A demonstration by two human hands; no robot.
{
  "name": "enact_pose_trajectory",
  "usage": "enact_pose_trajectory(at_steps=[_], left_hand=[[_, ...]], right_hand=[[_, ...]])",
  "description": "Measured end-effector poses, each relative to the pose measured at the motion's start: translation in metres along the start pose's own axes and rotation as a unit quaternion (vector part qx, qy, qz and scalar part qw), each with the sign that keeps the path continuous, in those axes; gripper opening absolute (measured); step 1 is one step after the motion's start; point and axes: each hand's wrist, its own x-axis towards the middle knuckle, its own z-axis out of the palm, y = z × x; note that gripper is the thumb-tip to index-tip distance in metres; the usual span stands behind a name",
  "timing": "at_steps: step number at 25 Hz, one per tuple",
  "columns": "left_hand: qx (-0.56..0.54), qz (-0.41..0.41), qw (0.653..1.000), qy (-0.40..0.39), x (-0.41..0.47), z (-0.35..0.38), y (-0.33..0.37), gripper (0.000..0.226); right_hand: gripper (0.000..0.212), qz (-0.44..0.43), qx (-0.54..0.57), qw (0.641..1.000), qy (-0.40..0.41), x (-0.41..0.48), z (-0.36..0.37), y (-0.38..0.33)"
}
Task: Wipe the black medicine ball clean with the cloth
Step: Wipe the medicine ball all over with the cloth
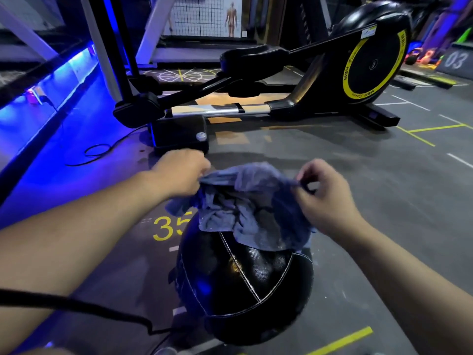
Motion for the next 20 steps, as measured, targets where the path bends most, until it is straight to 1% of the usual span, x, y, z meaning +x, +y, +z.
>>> enact_pose_trajectory(at_steps=[1,2,3,4,5,6,7,8,9,10,11,12,13,15,16,18,19,20], left_hand=[[0.037,0.014,0.993,-0.108,-0.003,-0.001,0.001,0.018],[0.062,0.017,0.977,-0.202,-0.006,0.002,0.002,0.022],[0.063,0.018,0.969,-0.239,-0.007,0.004,0.005,0.024],[0.029,0.031,0.978,-0.205,-0.006,0.002,0.012,0.019],[-0.029,0.048,0.991,-0.125,-0.004,-0.001,0.021,0.014],[-0.088,0.068,0.993,-0.042,-0.003,-0.002,0.032,0.014],[-0.131,0.093,0.987,-0.004,-0.002,-0.003,0.043,0.022],[-0.145,0.11,0.983,-0.025,-0.001,0.0,0.05,0.039],[-0.128,0.115,0.982,-0.08,-0.001,0.005,0.055,0.058],[-0.096,0.104,0.981,-0.135,-0.003,0.013,0.058,0.073],[-0.072,0.088,0.979,-0.17,-0.005,0.018,0.058,0.079],[-0.064,0.076,0.977,-0.188,-0.006,0.022,0.055,0.077],[-0.071,0.073,0.975,-0.198,-0.005,0.023,0.053,0.07],[-0.099,0.089,0.972,-0.193,-0.002,0.02,0.049,0.053],[-0.11,0.1,0.974,-0.172,-0.002,0.019,0.048,0.045],[-0.169,0.119,0.975,-0.088,-0.002,0.019,0.048,0.029],[-0.236,0.111,0.964,-0.045,-0.003,0.013,0.048,0.024],[-0.337,0.09,0.937,-0.016,-0.003,0.004,0.049,0.021]], right_hand=[[0.012,-0.058,-0.008,0.995,-0.085,-0.009,0.0,0.0],[0.01,-0.066,-0.003,0.976,-0.208,-0.021,0.0,-0.003],[0.013,-0.034,0.005,0.945,-0.324,-0.032,0.0,-0.005],[0.018,-0.003,0.011,0.923,-0.384,-0.038,0.001,-0.002],[0.019,0.015,0.015,0.927,-0.374,-0.041,0.003,0.003],[0.017,0.024,0.009,0.951,-0.31,-0.04,0.006,0.008],[0.014,0.035,-0.018,0.973,-0.227,-0.038,0.007,0.011],[0.013,0.054,-0.064,0.983,-0.165,-0.037,0.008,0.012],[0.018,0.086,-0.099,0.981,-0.142,-0.037,0.009,0.012],[0.027,0.123,-0.119,0.974,-0.15,-0.04,0.014,0.012],[0.037,0.152,-0.132,0.964,-0.174,-0.045,0.019,0.013],[0.046,0.167,-0.139,0.957,-0.194,-0.051,0.024,0.012],[0.052,0.171,-0.14,0.955,-0.199,-0.057,0.029,0.011],[0.058,0.165,-0.138,0.961,-0.175,-0.065,0.037,0.009],[0.057,0.161,-0.138,0.964,-0.158,-0.065,0.038,0.007],[0.055,0.172,-0.115,0.97,-0.129,-0.063,0.043,0.006],[0.057,0.175,-0.076,0.975,-0.115,-0.061,0.046,0.005],[0.063,0.183,-0.015,0.978,-0.096,-0.059,0.049,0.004]])
